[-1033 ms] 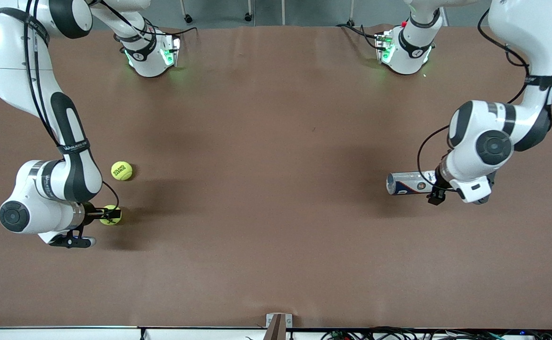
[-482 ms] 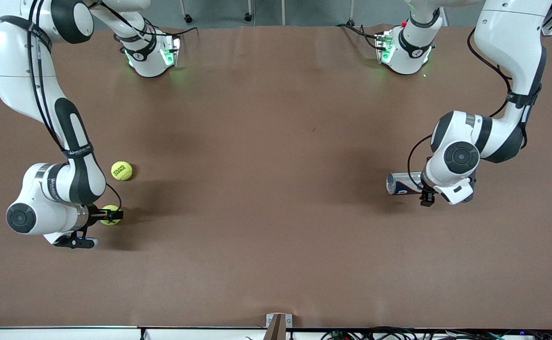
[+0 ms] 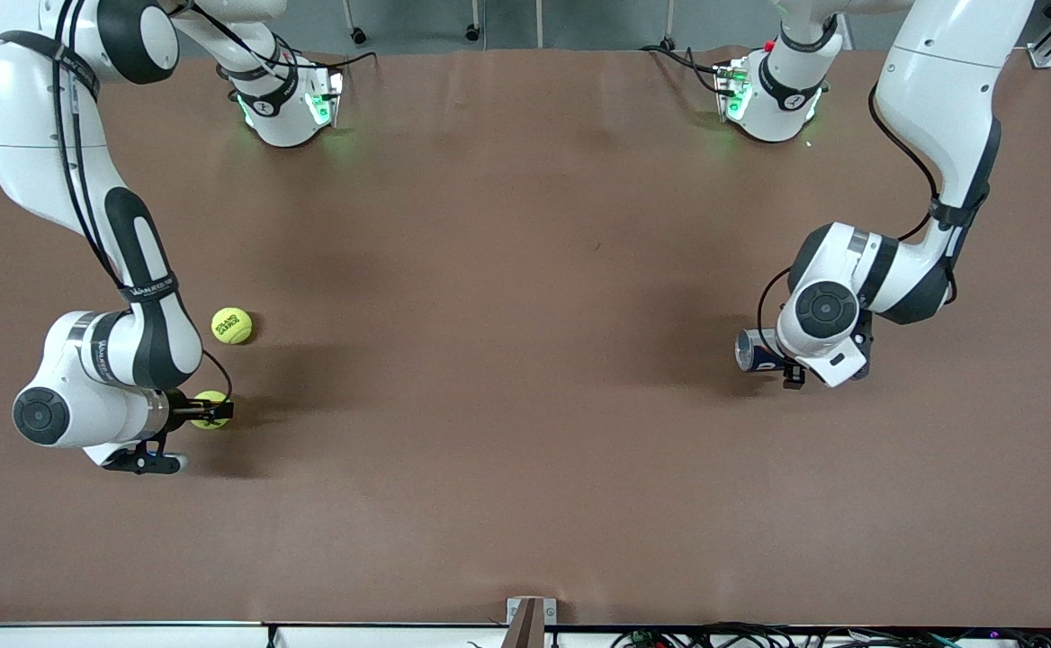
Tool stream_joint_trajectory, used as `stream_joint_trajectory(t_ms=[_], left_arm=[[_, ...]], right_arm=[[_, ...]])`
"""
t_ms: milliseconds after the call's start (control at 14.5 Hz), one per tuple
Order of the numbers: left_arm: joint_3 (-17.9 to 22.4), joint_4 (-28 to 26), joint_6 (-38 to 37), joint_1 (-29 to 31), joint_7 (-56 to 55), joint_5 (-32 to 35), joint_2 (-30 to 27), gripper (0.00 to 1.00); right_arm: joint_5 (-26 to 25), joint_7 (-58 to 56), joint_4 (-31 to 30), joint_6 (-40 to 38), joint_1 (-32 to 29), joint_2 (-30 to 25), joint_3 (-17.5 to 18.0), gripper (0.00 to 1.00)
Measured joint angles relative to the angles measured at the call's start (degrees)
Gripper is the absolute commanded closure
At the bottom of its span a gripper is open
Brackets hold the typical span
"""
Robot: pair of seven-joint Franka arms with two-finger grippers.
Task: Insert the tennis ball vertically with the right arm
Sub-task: 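Close the right gripper on the ball while the left gripper grips the can, then raise the ball with the right gripper while the left gripper uprights the can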
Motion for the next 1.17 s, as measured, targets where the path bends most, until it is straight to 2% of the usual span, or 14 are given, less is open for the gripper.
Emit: stream_joint_trajectory(t_ms=[207,276,344,758,964,1171], left_arm=[[0.1,-0.5,0.0,0.1,-3.7,4.5,1.3,0.00],[0.1,-0.8,0.0,0.1,-4.8,5.7,1.8,0.00],[0.1,-0.8,0.0,0.1,-5.4,6.6,2.0,0.01],[0.1,-0.8,-0.4,0.2,-6.0,7.0,1.7,0.25],[0.1,-0.8,-0.5,0.3,-6.0,7.0,1.6,0.26],[0.1,-0.5,-0.4,0.6,-6.0,7.0,1.6,0.27]], right_arm=[[0.0,0.0,0.1,0.3,0.0,0.0,0.0,0.55],[0.0,0.0,0.1,0.3,0.0,0.0,0.0,0.58],[0.0,0.0,0.1,0.3,0.0,0.0,0.0,0.59],[0.0,0.0,0.3,0.3,0.1,-0.1,0.1,0.58],[0.0,0.0,1.3,-2.9,0.6,-1.5,0.5,0.58],[0.0,0.0,2.1,-6.6,2.7,-5.6,0.6,0.58]])
